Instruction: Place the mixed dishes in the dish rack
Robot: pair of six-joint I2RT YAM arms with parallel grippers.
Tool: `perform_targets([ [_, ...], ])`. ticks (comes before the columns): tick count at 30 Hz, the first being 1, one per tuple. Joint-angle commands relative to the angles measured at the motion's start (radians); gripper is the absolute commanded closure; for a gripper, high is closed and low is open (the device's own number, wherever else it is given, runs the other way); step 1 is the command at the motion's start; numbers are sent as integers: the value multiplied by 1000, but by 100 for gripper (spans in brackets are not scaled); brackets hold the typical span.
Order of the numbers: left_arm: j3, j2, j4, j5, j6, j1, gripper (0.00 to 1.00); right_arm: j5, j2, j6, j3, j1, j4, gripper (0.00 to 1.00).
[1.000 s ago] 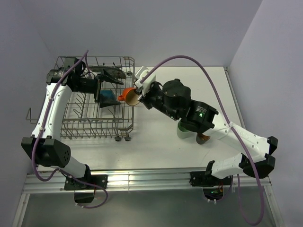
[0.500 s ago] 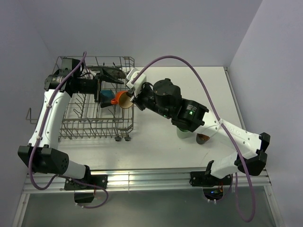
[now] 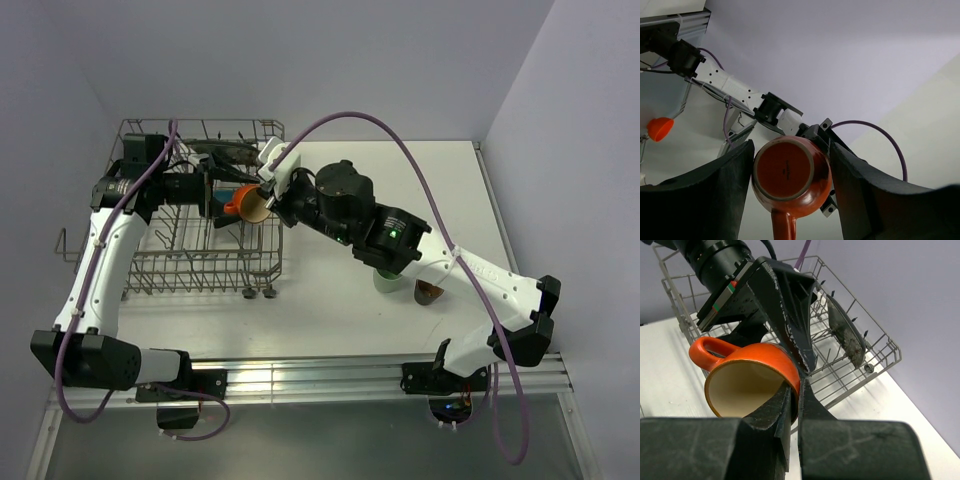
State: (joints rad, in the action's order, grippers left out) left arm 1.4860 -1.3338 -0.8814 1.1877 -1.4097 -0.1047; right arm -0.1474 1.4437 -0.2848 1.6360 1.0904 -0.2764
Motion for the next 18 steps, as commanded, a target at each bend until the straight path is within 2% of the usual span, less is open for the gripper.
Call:
perform_targets([
  [1, -13, 56, 137, 47, -101, -7, 34, 40, 10, 18, 25, 8, 28, 100],
  [7, -23, 71, 151, 50, -109, -7, 45, 35, 18, 22, 30, 8, 22, 100],
  [11, -46, 90, 197, 52, -143, -7, 66, 28, 26, 27, 39, 9, 0, 100],
  [16, -70, 104, 222, 49, -166, -6, 80, 2, 40, 41, 77, 9, -50, 100],
  [17, -72, 105, 226, 47, -169, -6, 90, -1, 40, 42, 81, 9, -56, 97],
  [18, -75, 107, 234, 44, -170, -6, 99, -3, 40, 42, 85, 9, -69, 90],
])
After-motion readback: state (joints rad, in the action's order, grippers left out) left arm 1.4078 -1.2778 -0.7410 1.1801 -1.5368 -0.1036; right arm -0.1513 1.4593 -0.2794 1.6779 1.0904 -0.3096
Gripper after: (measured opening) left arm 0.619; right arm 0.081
